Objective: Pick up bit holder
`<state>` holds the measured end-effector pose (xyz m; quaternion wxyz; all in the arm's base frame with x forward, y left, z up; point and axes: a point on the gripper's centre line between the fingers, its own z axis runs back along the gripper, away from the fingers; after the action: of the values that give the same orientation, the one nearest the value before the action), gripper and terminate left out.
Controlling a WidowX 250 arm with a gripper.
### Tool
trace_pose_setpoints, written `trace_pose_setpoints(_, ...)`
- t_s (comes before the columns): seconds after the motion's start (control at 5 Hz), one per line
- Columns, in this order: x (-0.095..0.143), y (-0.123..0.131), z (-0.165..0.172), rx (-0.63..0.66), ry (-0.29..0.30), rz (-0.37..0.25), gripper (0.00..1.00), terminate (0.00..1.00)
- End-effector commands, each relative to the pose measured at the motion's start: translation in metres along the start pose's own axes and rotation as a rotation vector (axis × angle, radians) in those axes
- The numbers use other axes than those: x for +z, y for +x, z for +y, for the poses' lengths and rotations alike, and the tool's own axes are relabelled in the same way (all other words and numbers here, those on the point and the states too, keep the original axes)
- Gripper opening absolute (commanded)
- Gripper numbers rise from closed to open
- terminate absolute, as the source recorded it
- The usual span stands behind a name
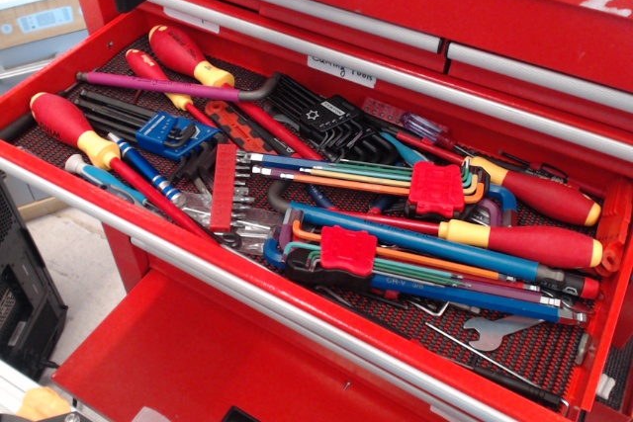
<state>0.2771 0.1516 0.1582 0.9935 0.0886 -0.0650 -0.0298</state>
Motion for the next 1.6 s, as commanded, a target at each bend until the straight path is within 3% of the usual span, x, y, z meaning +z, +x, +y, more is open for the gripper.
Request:
trace_pose_setpoints(0.0,0.000,0.000,0.000,0.000,0.000,0.000,1.00,0.00)
trace_pose_setpoints(0.2,-0.004,0.004,-0.026,0.087,-0.031,0.030,1.00,0.00)
trace_pose_setpoints(0.4,-0.013,0.010,-0.051,0.154,-0.029,0.013,1.00,0.00)
trace_pose_setpoints(0.6,-0.029,0.008,-0.071,0.254,0.048,-0.005,1.00,0.00)
trace_pose_setpoints(0.8,-0.048,0.009,-0.086,0.344,0.072,-0.010,1.00,0.00)
trace_pose_setpoints(1.0,-0.071,0.008,-0.098,0.409,0.041,-0.015,1.00,0.00)
trace_pose_setpoints(1.4,-0.105,0.006,-0.103,0.409,-0.021,-0.040,1.00,0.00)
